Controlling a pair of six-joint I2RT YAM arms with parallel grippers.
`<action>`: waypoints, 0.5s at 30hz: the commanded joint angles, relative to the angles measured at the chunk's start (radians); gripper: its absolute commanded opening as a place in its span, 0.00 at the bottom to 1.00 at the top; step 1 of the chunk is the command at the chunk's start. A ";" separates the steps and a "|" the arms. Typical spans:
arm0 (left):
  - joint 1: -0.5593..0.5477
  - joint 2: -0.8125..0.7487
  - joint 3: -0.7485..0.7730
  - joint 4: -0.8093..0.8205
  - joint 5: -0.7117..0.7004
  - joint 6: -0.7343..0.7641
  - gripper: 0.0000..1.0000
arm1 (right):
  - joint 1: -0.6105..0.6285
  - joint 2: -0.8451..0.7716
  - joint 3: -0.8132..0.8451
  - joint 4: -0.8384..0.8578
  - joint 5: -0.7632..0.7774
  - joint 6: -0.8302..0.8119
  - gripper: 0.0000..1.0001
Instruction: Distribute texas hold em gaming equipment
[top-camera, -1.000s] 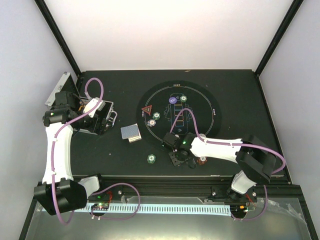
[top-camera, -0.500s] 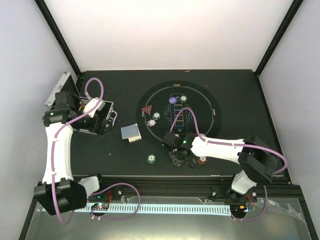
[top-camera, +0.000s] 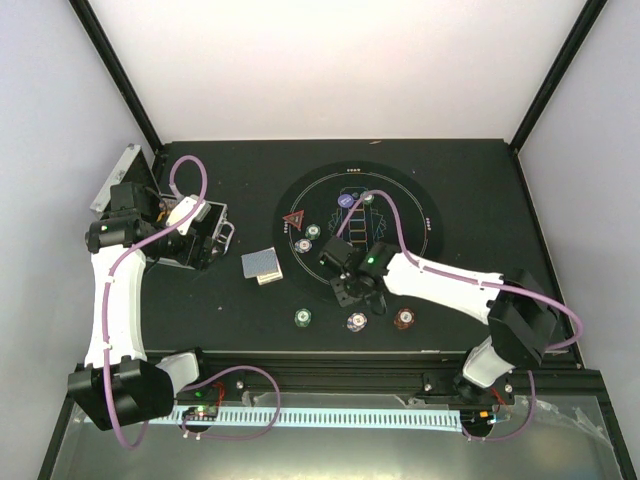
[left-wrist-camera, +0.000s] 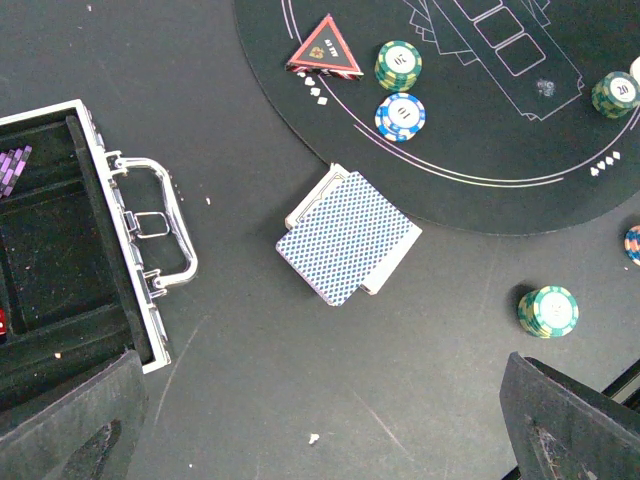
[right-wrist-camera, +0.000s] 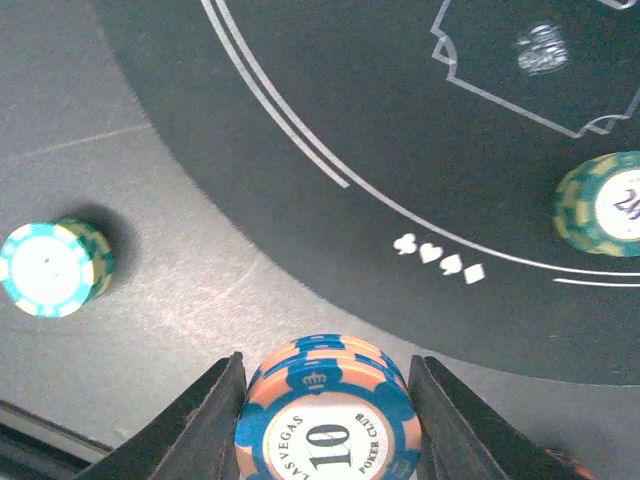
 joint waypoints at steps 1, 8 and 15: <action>0.008 -0.010 0.025 0.009 -0.001 0.001 0.99 | -0.069 -0.008 0.055 -0.048 0.029 -0.055 0.07; 0.007 0.001 0.019 0.008 0.015 -0.001 0.99 | -0.254 0.031 0.185 -0.074 0.031 -0.158 0.07; 0.007 0.002 0.015 0.012 0.005 -0.003 0.99 | -0.441 0.214 0.388 -0.067 0.025 -0.245 0.06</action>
